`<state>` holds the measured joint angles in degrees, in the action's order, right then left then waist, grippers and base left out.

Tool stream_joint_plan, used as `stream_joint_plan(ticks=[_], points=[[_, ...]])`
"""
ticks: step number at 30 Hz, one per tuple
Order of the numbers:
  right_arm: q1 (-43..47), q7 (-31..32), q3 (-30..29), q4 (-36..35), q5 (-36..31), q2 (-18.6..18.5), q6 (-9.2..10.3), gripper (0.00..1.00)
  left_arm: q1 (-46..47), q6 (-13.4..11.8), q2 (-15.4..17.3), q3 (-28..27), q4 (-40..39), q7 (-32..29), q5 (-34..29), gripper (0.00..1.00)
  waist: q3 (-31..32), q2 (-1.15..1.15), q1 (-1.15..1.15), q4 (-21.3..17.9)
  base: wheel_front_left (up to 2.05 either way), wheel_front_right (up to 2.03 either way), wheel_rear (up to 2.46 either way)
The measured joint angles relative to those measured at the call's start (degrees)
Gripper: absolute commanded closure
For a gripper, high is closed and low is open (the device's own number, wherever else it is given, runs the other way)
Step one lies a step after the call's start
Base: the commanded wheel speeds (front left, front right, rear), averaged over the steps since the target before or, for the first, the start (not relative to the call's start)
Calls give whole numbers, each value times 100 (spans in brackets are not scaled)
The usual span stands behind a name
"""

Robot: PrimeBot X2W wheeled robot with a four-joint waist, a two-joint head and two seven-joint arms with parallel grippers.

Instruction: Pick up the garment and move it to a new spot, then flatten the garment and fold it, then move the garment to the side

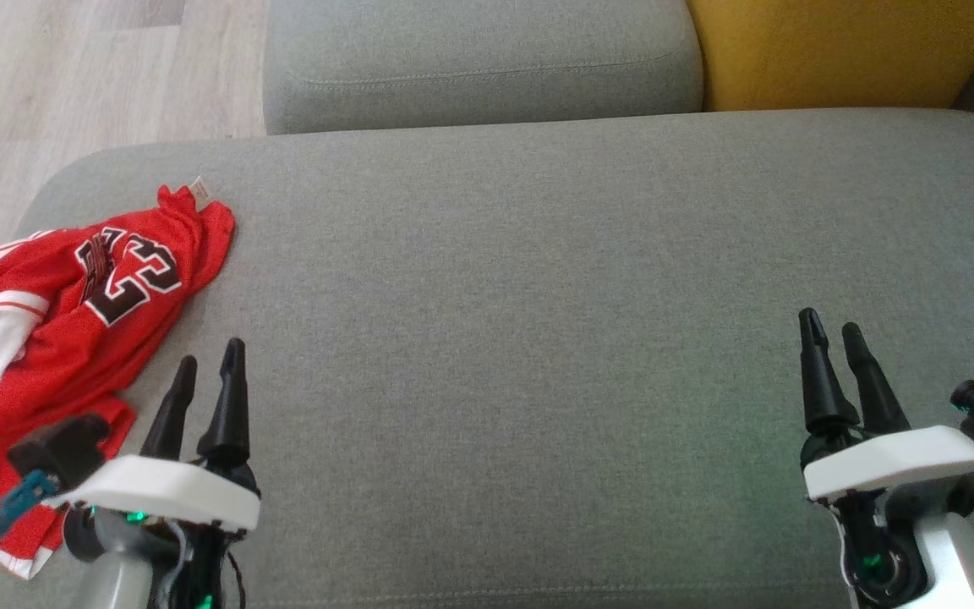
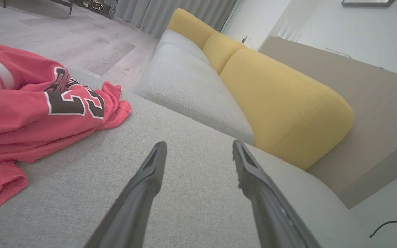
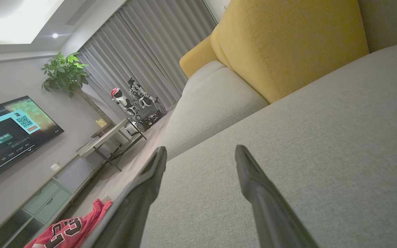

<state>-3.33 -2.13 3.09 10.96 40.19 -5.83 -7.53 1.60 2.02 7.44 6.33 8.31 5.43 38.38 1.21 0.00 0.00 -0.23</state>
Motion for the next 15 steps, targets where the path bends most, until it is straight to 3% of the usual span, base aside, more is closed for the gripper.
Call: stream_joint_plan(ticks=[15], points=[[53, -93, 19, -1, -1047, -18, 0, 0, -42, -232, 185, 287, -33, 224, -983, 0, 71, 0, 0, 20, 0, 0, 0]])
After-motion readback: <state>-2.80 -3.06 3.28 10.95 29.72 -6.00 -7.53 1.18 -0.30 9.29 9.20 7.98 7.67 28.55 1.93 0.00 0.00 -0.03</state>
